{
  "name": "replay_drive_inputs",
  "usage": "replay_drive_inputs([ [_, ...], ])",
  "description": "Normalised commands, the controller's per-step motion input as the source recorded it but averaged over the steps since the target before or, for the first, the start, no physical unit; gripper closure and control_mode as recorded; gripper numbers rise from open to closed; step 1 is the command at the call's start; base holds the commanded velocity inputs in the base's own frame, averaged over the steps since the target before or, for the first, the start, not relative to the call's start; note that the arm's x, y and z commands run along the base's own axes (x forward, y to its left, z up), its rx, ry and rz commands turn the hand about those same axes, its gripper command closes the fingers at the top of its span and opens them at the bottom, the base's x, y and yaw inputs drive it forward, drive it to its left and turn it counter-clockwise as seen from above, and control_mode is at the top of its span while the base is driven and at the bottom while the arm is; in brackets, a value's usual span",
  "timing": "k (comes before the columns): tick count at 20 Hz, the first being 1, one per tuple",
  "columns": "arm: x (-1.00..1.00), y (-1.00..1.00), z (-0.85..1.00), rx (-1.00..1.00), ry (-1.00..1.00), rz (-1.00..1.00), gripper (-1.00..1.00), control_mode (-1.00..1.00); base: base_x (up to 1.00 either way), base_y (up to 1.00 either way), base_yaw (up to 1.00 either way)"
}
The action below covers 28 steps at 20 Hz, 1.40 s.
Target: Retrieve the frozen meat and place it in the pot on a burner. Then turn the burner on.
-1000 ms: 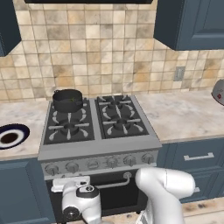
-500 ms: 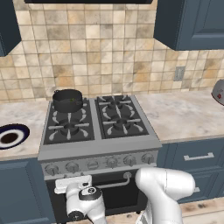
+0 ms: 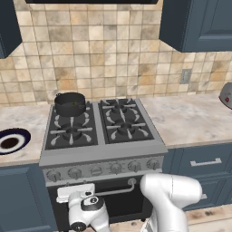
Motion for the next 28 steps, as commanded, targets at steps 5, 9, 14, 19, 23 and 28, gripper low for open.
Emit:
replay_drive_inputs([
  [5, 0.12, 0.00, 0.00, 0.00, -0.01, 0.00, -1.00, -1.00, 0.00, 0.00, 0.00],
  [9, 0.09, 0.00, -0.09, 0.00, -0.04, 0.00, -1.00, -1.00, 0.00, 0.00, 0.00],
  [14, 0.04, 0.00, -0.15, 0.00, -0.06, 0.00, -1.00, -1.00, 0.00, 0.00, 0.00],
  [19, 0.11, 0.00, -0.14, 0.00, -0.04, 0.00, -1.00, -1.00, 0.00, 0.00, 0.00],
  [23, 0.16, 0.03, -0.12, 0.00, -0.06, 0.00, -1.00, -1.00, 0.00, 0.00, 0.00],
  [28, 0.05, 0.06, -0.21, 0.00, -0.13, 0.00, -1.00, -1.00, 0.00, 0.00, 0.00],
])
